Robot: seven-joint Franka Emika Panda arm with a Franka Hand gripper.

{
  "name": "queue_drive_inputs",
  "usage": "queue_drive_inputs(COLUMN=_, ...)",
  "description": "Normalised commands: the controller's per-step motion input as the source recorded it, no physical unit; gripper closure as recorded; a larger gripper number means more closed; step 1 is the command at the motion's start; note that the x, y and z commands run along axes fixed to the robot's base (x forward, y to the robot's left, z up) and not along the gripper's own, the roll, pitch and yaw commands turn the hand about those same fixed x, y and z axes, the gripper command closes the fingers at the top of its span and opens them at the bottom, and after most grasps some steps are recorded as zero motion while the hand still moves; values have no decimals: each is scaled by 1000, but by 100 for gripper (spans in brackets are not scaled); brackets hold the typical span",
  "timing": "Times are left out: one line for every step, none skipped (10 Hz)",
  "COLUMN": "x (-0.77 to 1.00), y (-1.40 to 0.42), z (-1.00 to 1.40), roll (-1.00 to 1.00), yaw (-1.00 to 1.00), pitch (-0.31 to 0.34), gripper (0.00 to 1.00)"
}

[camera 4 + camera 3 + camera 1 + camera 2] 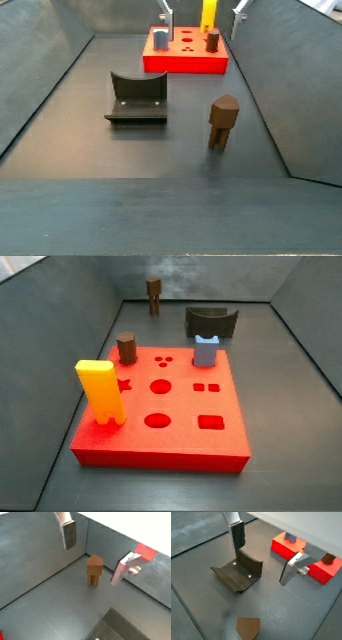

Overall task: Pick up the 3 prong object. Move up. Move to above the board. Insert the 3 prong object.
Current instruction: Pick up the 3 prong object.

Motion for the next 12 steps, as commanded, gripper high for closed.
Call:
queue_drive_inputs(x=-169, y=523, z=-189, roll=-110, yaw=180, pitch=-106, gripper=0)
queue_drive_inputs(x=-491, y=789, z=-531, roll=-31, yaw=206, pitch=-187, gripper=0)
queue_drive_inputs(x=-620, y=609, z=-726, roll=54, yaw=211, pitch=-274, gripper=0)
queue_drive_inputs(x=-434, y=434, z=-717, roll=27, yaw=191, pitch=-294, gripper=0)
queue_drive_inputs(x=-260, y=334, z=-757, roll=7, yaw=134, pitch=-263, gripper=0)
queue_drive_inputs(x=-31, y=271, z=-763, roll=0, yaw=69, pitch=-236, gripper=0)
queue_drive_inputs(x=100, y=337, z=-817, roll=-30, yaw=20, pitch=-173, gripper=0)
queue_drive_inputs(x=171, y=357, z=-851, roll=-43, yaw=0, pitch=-146, gripper=0)
queue_drive_inputs(x=0, y=300, z=-886, roll=0, yaw=0, pitch=-161, gripper=0)
queue_drive_inputs(x=-151, y=77, z=-1000, roll=53, yaw=0, pitch=-136, gripper=0)
queue_drive_inputs(x=-186, y=0, z=-1000, roll=61, yaw=-20, pitch=-110, gripper=0)
queue_drive_inputs(x=-194, y=-129, z=-1000, roll=66, yaw=-83, pitch=-114, gripper=0)
